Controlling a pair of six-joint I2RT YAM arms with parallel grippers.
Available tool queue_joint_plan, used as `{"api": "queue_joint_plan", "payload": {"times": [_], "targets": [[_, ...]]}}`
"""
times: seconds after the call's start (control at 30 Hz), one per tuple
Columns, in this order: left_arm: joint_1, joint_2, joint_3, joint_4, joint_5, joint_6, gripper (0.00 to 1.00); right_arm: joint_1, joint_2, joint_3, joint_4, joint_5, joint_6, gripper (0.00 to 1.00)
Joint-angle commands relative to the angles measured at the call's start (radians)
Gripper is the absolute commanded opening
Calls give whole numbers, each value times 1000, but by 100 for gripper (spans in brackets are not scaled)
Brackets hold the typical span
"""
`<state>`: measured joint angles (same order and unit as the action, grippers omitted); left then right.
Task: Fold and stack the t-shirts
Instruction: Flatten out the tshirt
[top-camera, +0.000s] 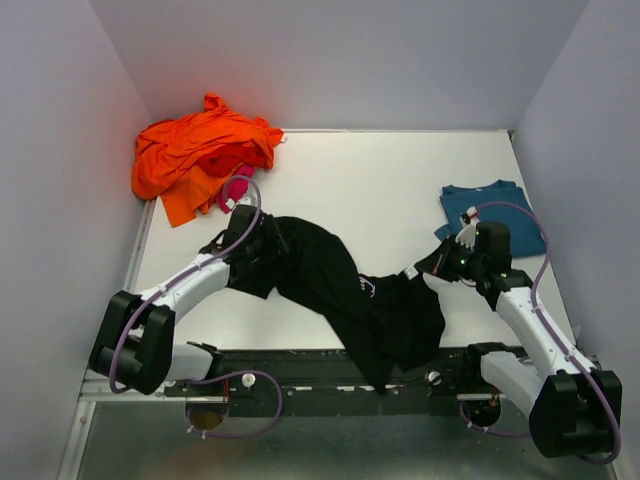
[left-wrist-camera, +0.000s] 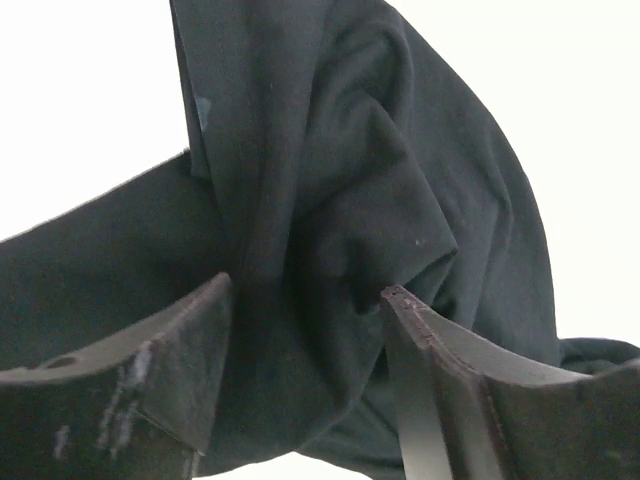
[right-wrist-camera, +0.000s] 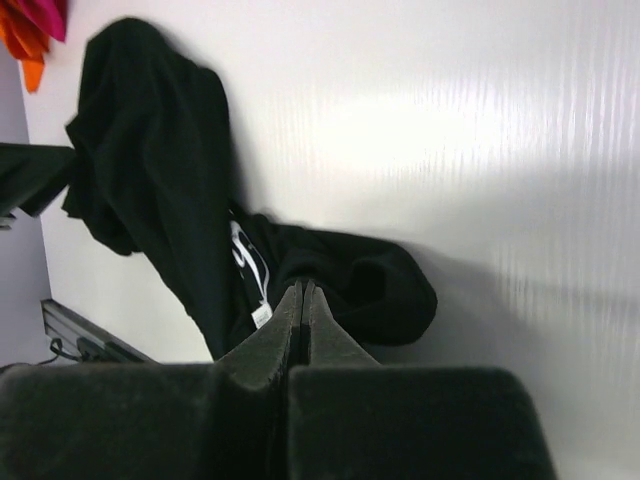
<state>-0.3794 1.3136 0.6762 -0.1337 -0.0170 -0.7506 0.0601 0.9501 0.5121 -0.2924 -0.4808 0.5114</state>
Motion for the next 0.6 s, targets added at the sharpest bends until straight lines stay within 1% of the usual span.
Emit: {"api": "queue_joint_plan", "payload": {"times": [0.0, 0.03, 0.07, 0.13, 0.2, 0.23, 0.37, 0.43, 0.5, 0.57], "targets": [[4, 88, 66, -59, -124, 22, 62, 7, 52, 100, 19, 47, 10, 1], [7, 110, 74, -72, -151, 23, 58, 7, 62, 117, 27, 56, 19, 1], [11, 124, 79, -78, -156, 22, 53, 7, 70, 130, 39, 64, 32, 1], [17, 142, 82, -60, -130, 33, 36, 6, 90, 164, 65, 71, 48, 1], [23, 151, 92, -49, -112, 33, 7, 7, 116, 204, 76, 71, 67, 1], [27, 148, 105, -58, -113, 33, 0, 7, 130, 224, 76, 65, 71, 1], [59, 87, 167, -124, -208, 46, 0, 7, 171, 321, 85, 105, 99, 1], [124, 46, 218, -141, -190, 43, 0, 7, 199, 402, 93, 129, 127, 1], [158, 9, 285, -158, -169, 43, 0, 7, 237, 497, 85, 143, 147, 1], [174, -25, 379, -220, -211, 51, 0, 7, 278, 610, 61, 149, 160, 1]]}}
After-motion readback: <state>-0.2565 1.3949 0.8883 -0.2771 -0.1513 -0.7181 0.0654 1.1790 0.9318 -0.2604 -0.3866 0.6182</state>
